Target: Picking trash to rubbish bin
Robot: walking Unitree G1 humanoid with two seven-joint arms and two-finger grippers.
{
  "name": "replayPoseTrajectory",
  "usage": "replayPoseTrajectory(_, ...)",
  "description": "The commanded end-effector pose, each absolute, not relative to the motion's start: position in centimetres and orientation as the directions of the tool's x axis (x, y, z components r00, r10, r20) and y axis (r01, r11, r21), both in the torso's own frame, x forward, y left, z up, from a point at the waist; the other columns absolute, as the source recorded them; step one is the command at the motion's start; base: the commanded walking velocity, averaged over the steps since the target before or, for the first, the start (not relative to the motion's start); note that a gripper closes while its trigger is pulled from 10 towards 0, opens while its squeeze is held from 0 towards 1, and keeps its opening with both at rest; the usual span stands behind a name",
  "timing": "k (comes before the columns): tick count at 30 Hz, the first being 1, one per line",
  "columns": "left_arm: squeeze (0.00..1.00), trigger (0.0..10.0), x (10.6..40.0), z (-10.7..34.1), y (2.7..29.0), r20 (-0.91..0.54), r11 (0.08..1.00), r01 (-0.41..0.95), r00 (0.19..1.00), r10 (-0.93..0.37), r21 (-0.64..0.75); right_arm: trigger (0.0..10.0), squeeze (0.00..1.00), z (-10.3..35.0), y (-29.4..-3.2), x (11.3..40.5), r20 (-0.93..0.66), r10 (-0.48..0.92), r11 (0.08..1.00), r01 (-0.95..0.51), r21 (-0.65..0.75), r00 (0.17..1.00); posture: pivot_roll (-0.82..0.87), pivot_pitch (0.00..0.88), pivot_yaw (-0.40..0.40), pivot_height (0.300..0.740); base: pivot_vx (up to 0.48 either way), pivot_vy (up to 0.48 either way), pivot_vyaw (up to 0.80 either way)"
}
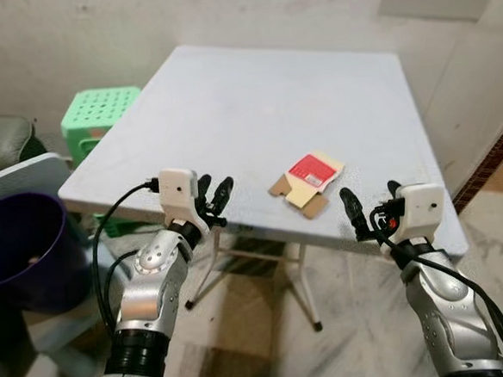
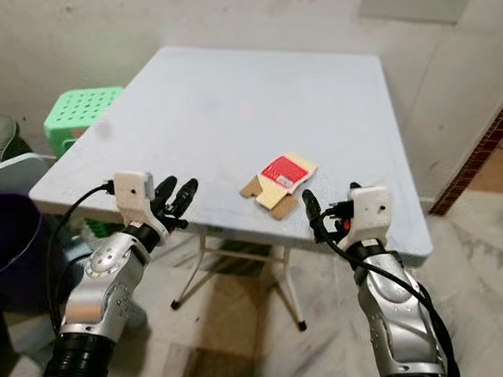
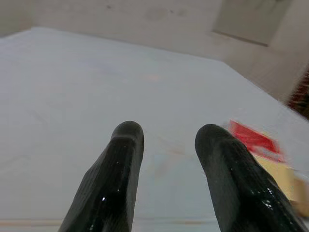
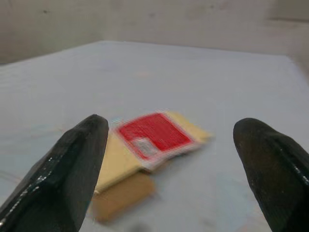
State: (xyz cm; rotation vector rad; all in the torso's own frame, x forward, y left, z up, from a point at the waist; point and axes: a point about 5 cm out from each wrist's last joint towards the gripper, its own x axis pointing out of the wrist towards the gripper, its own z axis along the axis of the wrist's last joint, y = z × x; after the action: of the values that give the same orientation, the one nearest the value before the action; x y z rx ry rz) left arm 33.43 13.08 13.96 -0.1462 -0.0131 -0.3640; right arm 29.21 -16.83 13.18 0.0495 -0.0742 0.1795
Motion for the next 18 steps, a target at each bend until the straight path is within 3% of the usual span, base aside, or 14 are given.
replayPoseTrajectory(1,0.00,10.0,33.4,14.1,12.9,0.043,0.921,0.362,0.932,-0.359,-0.145,10.0,0.00,13.3,-17.1,29.2,0.074,0.172,0.984,-0.175,0.041,0.982,-0.06,0.092,-0.042,0.740,0.315,0.000,0.00)
replayPoseTrajectory(15,0.00,10.0,33.1,14.0,12.4,0.054,0.920,0.379,0.925,-0.375,-0.103,10.0,0.00,12.7,-18.1,29.7,-0.014,0.171,0.983,-0.170,0.069,0.985,-0.06,0.094,-0.045,0.740,0.021,0.000,0.00)
replayPoseTrajectory(16,0.00,10.0,33.0,14.0,12.3,0.053,0.921,0.380,0.925,-0.377,-0.089,10.0,0.00,13.1,-18.6,29.8,0.026,0.145,0.989,-0.145,-0.012,0.989,-0.06,0.093,-0.045,0.740,0.000,0.000,0.00)
replayPoseTrajectory(18,0.00,10.0,33.0,14.0,12.3,0.057,0.920,0.382,0.924,-0.378,-0.091,10.0,0.00,12.9,-18.7,29.7,0.017,0.179,0.982,-0.180,0.056,0.984,-0.06,0.094,-0.046,0.740,0.000,0.000,0.00)
